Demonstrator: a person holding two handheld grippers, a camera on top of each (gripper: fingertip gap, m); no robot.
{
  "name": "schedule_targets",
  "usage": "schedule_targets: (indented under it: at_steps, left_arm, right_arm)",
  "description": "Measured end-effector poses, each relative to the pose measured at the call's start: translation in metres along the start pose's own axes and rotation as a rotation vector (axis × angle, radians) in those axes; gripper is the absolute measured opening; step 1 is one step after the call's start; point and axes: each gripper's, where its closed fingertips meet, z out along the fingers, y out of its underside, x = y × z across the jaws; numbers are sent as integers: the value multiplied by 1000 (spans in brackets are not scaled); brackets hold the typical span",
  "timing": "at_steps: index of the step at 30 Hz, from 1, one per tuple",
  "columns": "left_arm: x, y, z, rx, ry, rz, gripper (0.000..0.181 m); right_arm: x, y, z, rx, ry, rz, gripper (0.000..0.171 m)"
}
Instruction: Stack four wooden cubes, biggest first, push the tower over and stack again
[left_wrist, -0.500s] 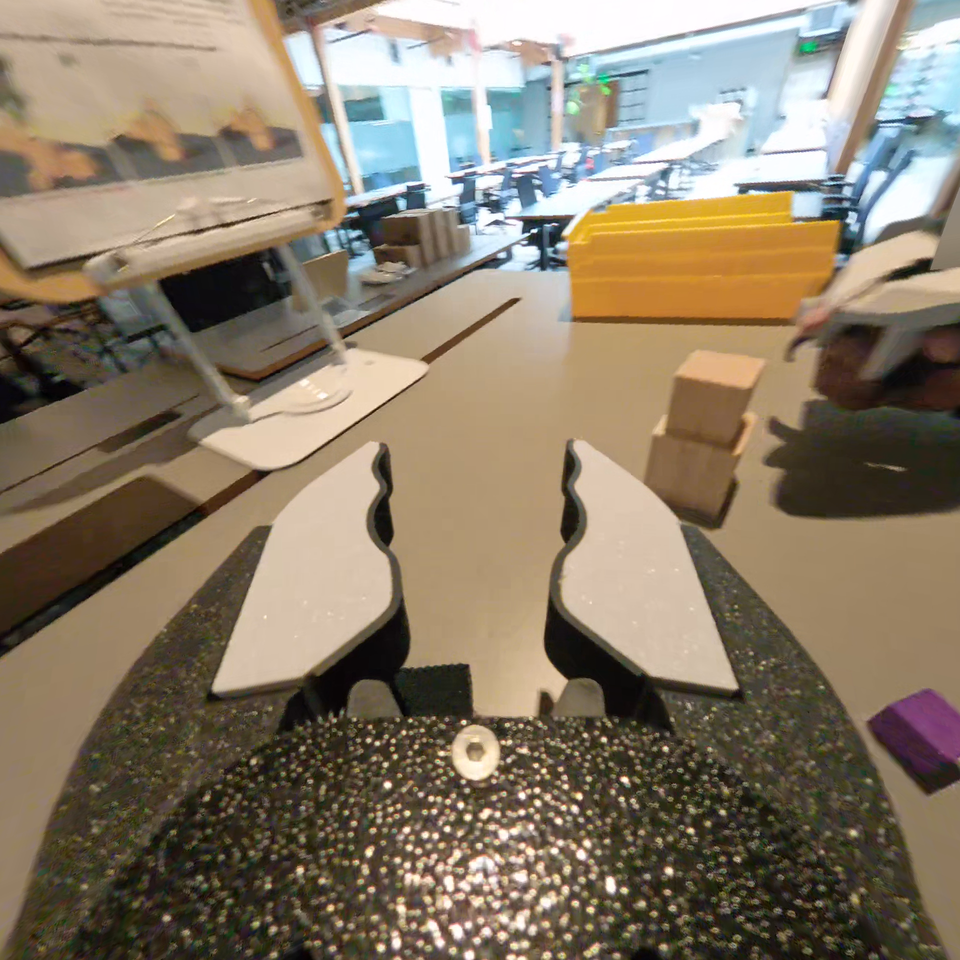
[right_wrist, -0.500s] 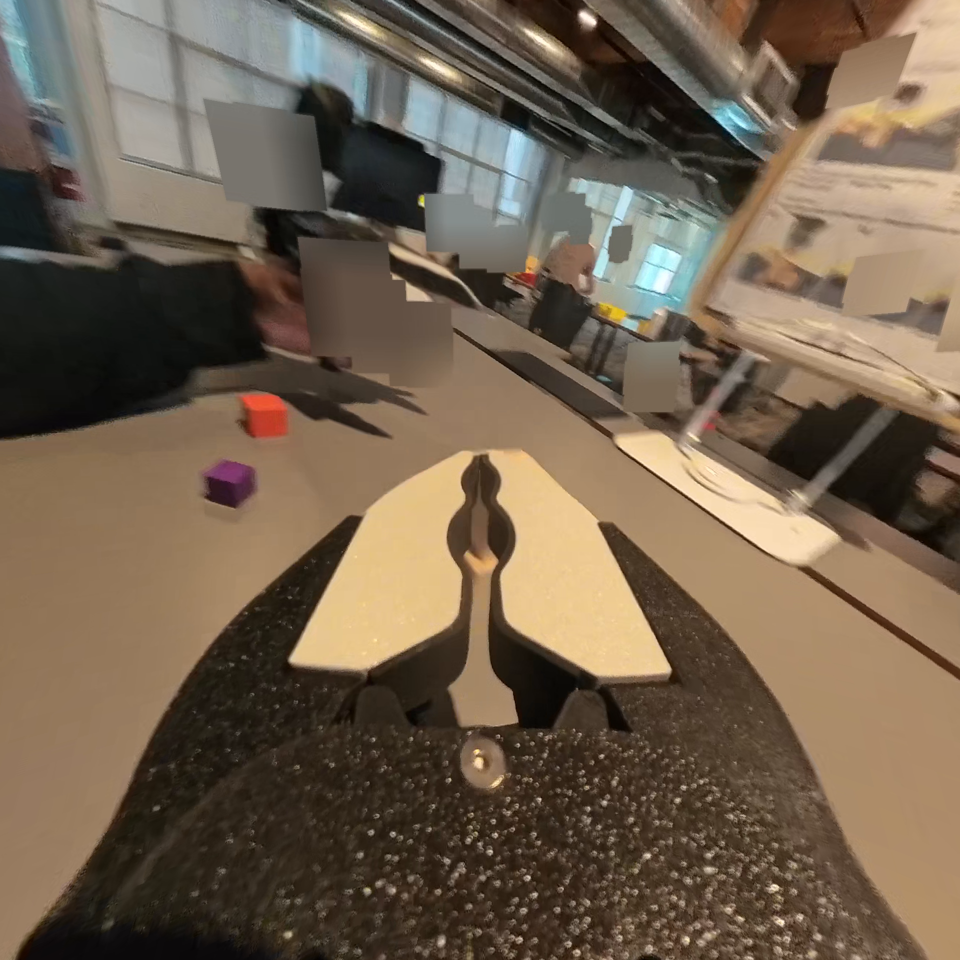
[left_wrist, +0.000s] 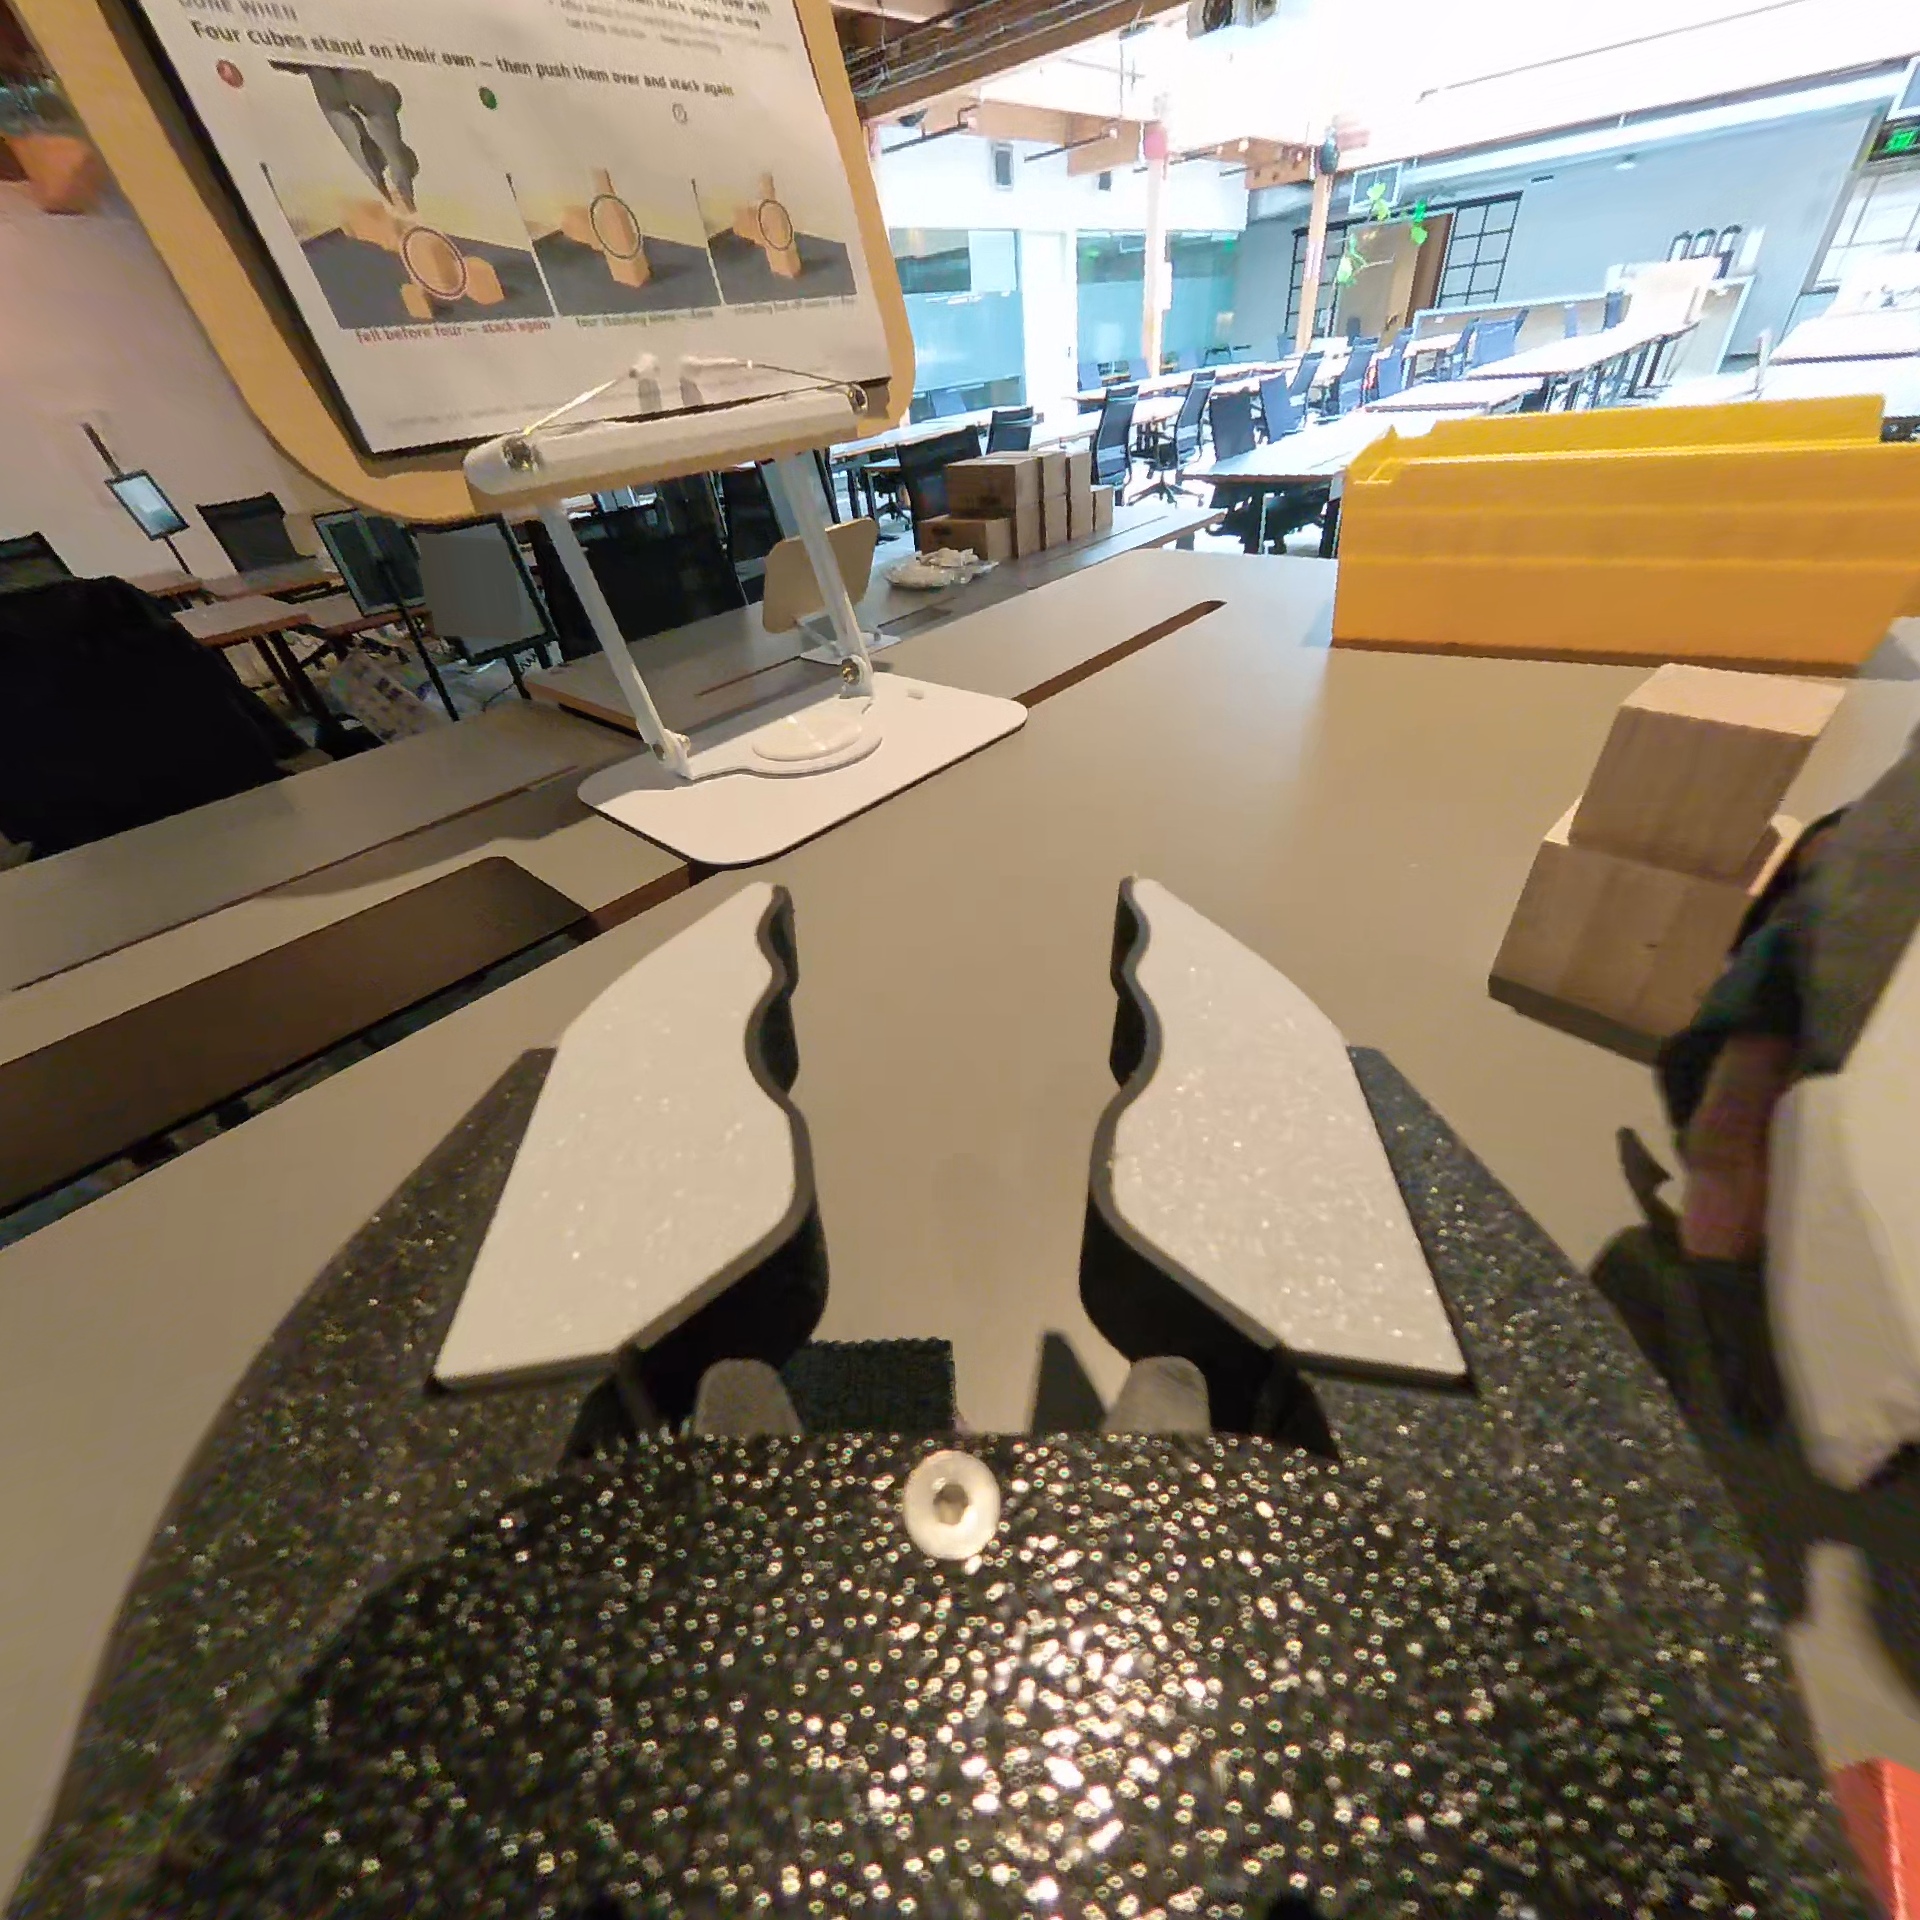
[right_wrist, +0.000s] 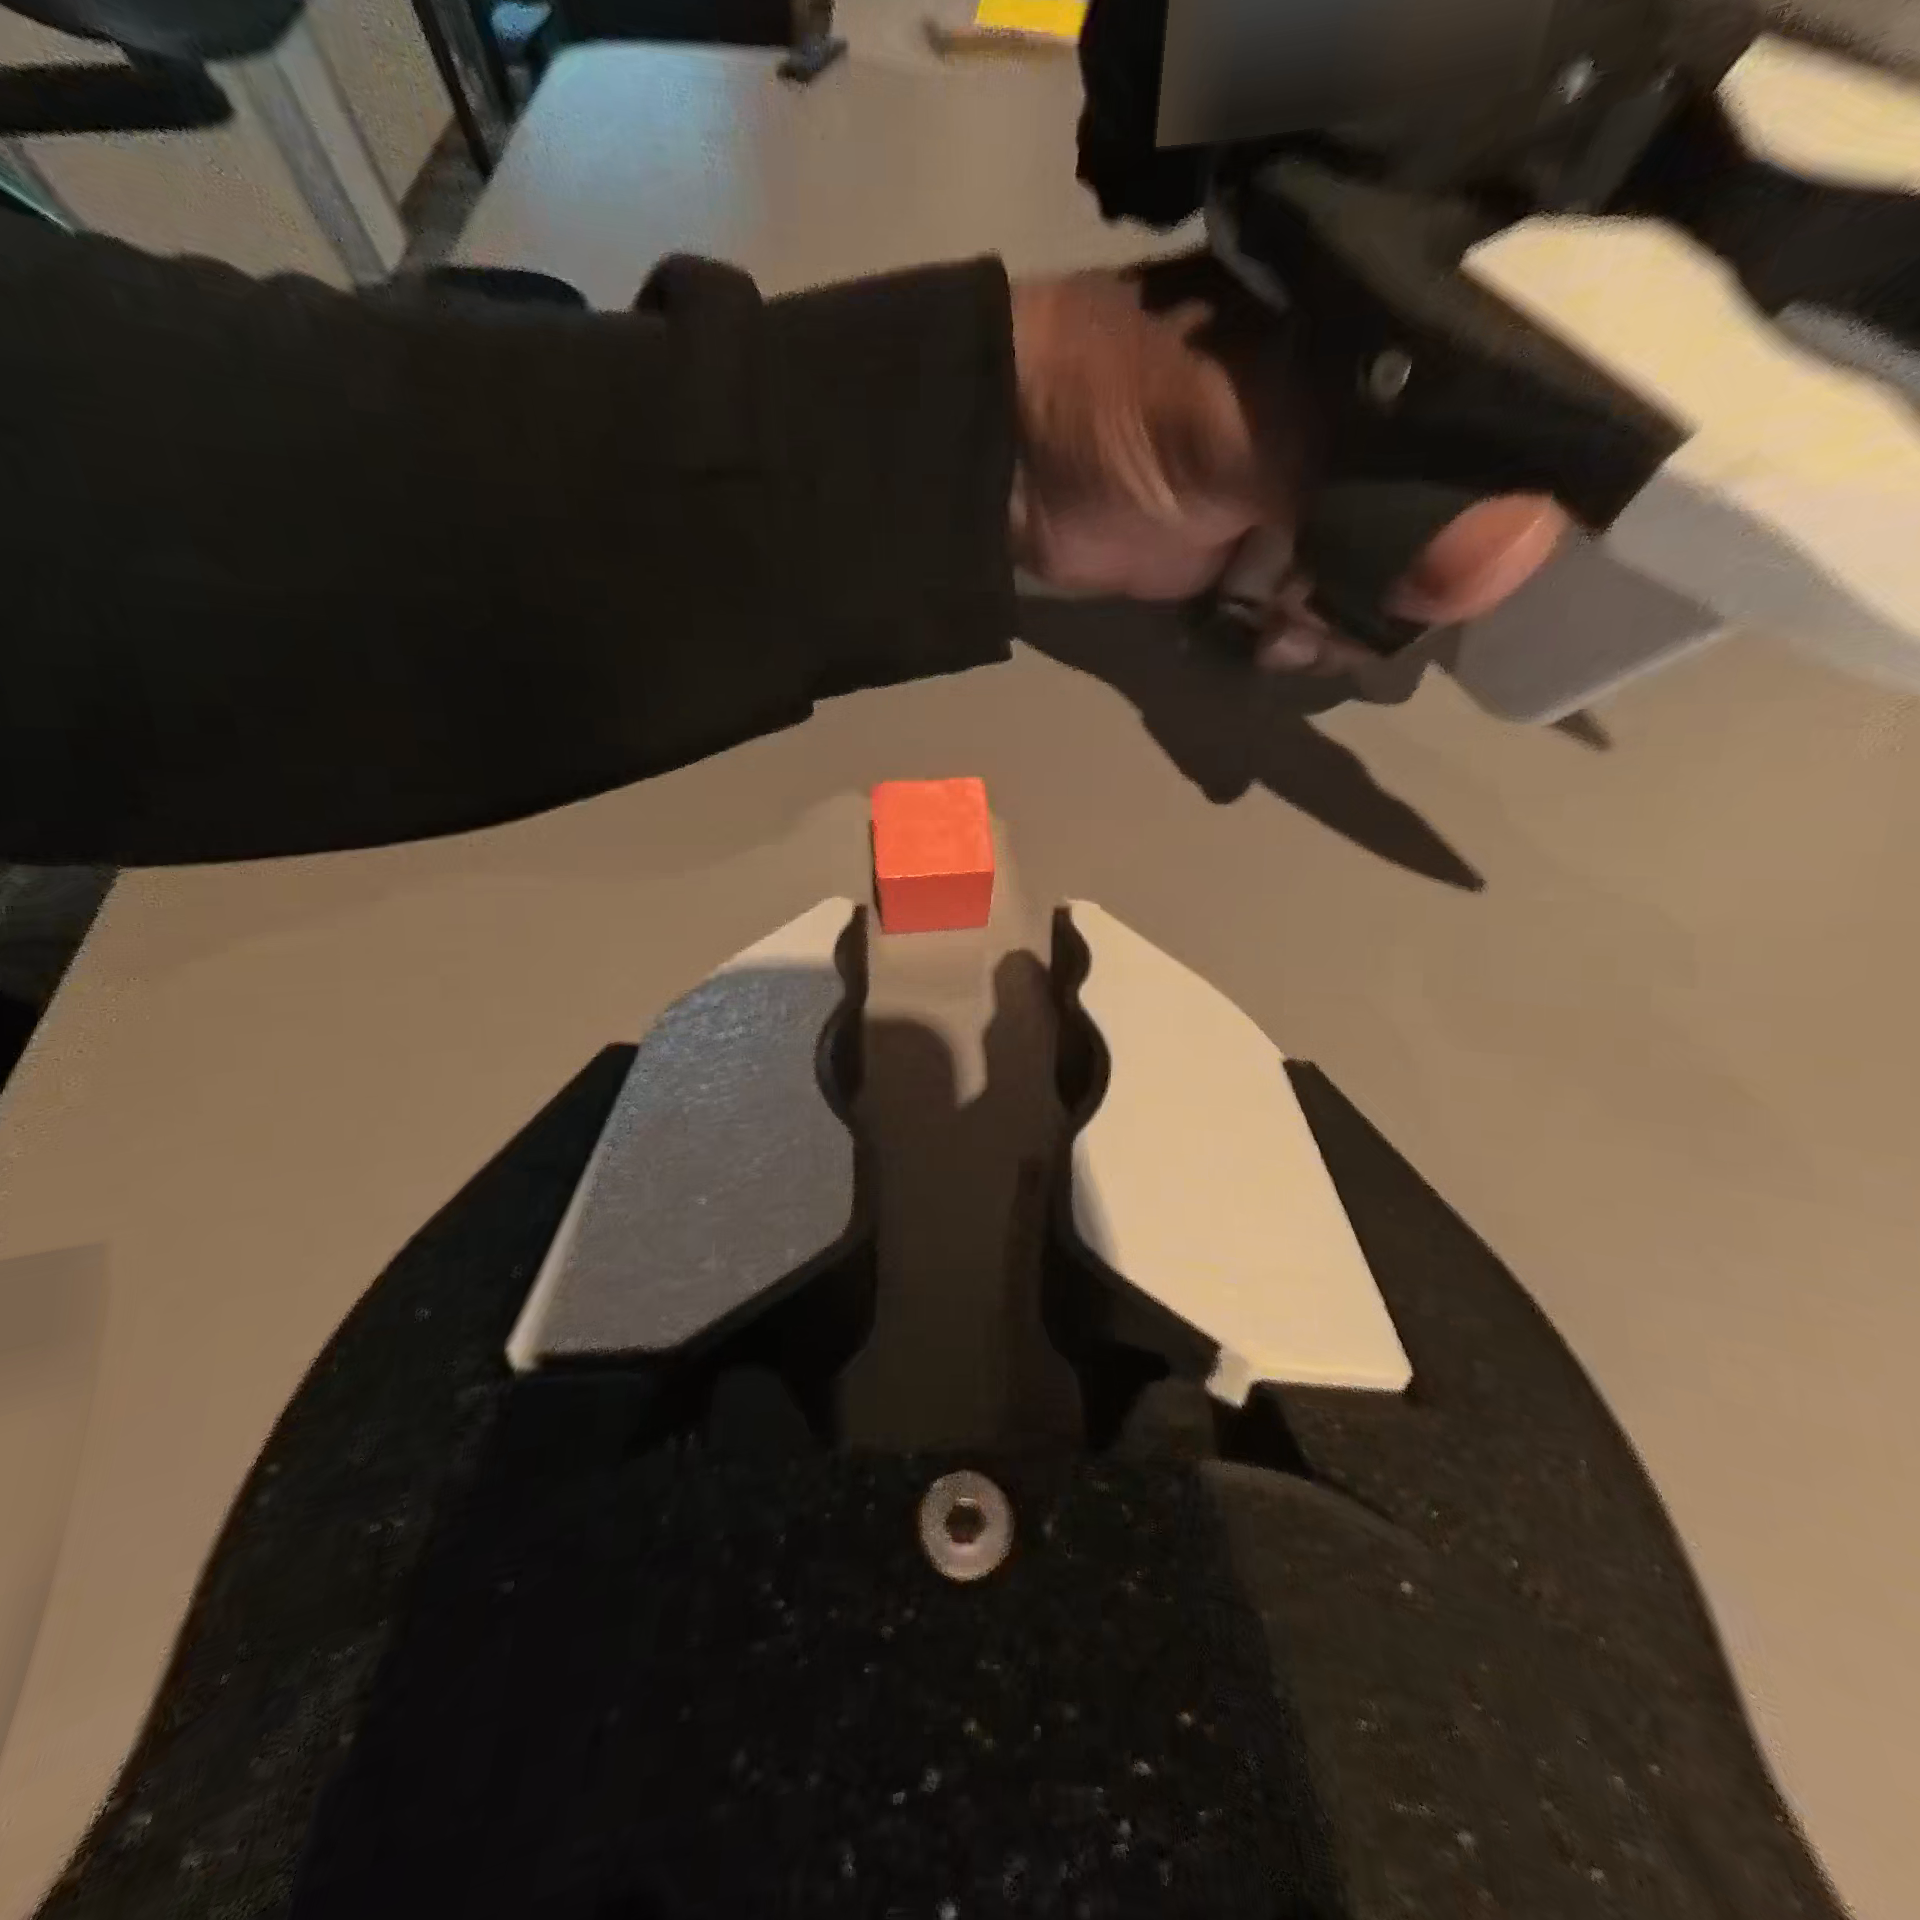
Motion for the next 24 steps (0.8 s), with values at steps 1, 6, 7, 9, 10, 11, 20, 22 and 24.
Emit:
schedule_targets:
  at_steps: [1, 6, 7, 9, 10, 11, 20, 22, 24]
  left_arm:
    - [-1, -1, -1, 5, 0, -8, 57]
    - [-9, -4, -4, 39, -9, -56, 56]
    - [-11, -5, -4, 43, -9, -64, 56]
    - [-13, -6, -4, 50, -5, -78, 56]
    - [-14, -6, -5, 53, -4, -84, 56]
    - [-16, -6, -5, 55, -3, -90, 56]
    - [-17, -6, -5, 57, 13, -110, 54]
    - [-17, -7, -5, 59, 14, -111, 54]
    - [-17, -7, -5, 60, 15, -112, 54]
  right_arm:
    - [0, 3, 7, -17, -21, 12, 36]
    - [2, 3, 21, -59, -42, -5, 38]
    - [1, 3, 23, -70, -46, -10, 38]
    - [-2, 4, 27, -89, -59, -24, 38]
    - [-4, 6, 30, -100, -69, -28, 38]
    - [-5, 7, 32, -115, -73, -34, 38]
    - [-7, 11, 40, -170, -34, -74, 27]
    - [-10, 4, 32, -143, -25, -76, 27]
    - [-14, -10, 15, -107, -18, -92, 27]
